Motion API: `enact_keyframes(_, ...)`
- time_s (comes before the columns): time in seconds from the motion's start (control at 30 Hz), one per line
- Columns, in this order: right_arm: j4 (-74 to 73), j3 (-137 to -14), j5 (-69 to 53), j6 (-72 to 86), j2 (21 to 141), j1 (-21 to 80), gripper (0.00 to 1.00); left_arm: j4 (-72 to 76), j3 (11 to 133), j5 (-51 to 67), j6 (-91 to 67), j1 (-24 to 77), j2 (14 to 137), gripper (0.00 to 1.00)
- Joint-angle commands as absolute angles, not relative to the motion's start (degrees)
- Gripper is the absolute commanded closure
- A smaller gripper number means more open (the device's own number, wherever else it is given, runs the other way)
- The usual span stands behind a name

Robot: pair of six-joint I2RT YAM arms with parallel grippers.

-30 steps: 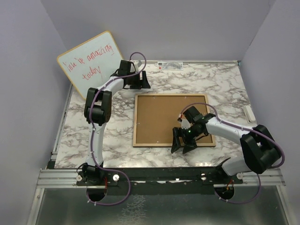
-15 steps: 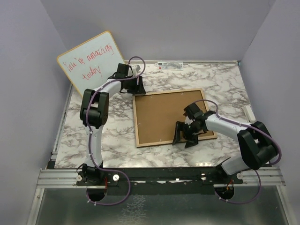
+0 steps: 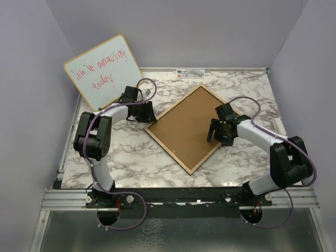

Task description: Put the photo into the frame

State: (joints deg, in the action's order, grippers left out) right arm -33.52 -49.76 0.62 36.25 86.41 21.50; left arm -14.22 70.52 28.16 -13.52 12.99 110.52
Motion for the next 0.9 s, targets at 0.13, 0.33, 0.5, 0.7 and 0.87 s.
enact_keyframes(0.13,-37.77,-52.43,13.55,41.27,83.06,20.83,0.25,-13.62,53.32,33.15,-18.15,19.39,93.15,0.55)
enact_keyframes(0.33,-39.32,-59.27,18.14,41.33,83.63,20.94,0.29,-10.28,44.02,31.77,-22.08,22.03,86.2,0.55)
enact_keyframes(0.5,-33.8,-68.8,8.34,39.4,90.91,23.08,0.32,-11.43,43.46,28.79,-21.99,22.23,81.43,0.53)
enact_keyframes(0.7,-33.95,-86.56,4.52,42.42,106.57,27.36,0.33,-10.35,46.67,20.3,-25.22,22.21,76.92,0.28)
enact_keyframes(0.87,-37.82,-100.89,5.04,43.41,118.75,29.92,0.28,-8.66,48.47,13.39,-25.8,21.98,80.9,0.17)
